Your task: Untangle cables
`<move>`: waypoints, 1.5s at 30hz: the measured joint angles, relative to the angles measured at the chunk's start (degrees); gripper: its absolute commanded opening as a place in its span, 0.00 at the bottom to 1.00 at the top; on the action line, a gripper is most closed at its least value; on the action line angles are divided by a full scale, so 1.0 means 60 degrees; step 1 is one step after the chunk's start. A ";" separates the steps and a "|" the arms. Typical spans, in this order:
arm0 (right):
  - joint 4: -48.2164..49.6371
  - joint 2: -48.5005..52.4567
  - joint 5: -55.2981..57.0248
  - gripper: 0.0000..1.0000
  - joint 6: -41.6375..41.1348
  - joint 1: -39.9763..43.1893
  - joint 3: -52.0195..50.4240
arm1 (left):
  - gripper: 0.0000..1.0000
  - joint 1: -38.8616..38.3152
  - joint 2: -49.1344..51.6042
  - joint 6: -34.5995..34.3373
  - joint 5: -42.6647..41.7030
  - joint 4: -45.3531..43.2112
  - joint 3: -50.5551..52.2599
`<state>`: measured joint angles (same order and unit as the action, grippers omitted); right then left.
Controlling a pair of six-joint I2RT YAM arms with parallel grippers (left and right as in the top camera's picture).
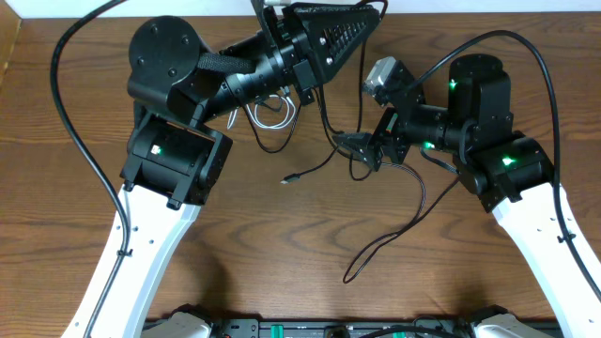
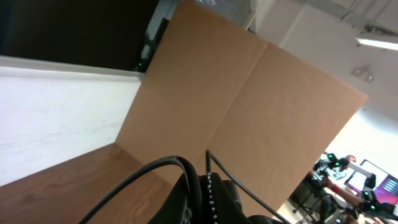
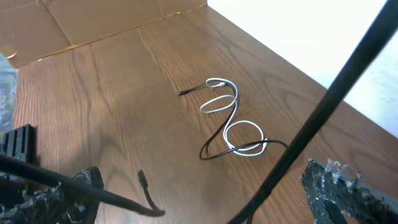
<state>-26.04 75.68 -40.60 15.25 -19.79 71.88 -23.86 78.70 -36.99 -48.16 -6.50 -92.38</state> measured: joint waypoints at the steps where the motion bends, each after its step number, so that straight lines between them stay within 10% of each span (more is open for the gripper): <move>1: 0.0062 0.0000 0.0000 0.99 0.0004 0.0000 0.0000 | 0.07 0.0000 -0.0004 -0.0131 -0.0084 -0.0117 0.0000; 5: 0.0248 0.0000 -0.0036 0.94 -0.0011 0.0000 0.0000 | 0.07 0.0000 -0.0004 -0.0408 -0.0248 -0.0211 0.0000; 12: 0.0477 0.0000 -0.0943 0.38 -0.0186 0.0000 0.0000 | 0.07 0.0004 -0.0004 -0.0586 -0.0288 -0.0211 0.0000; 36: 0.1534 0.0000 -0.2677 0.28 -0.0758 -0.0291 0.0000 | 0.07 -0.0178 -0.0004 -0.0787 -0.0277 -0.0255 0.0000; 45: 0.1621 0.0000 -0.2710 0.01 -0.0812 -0.0404 0.0000 | 0.08 -0.0178 -0.0015 -0.1184 -0.0273 -0.0678 0.0000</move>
<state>-16.32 75.68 -56.86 10.37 -22.22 71.88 -24.93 78.61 -44.10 -49.80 -10.57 -92.38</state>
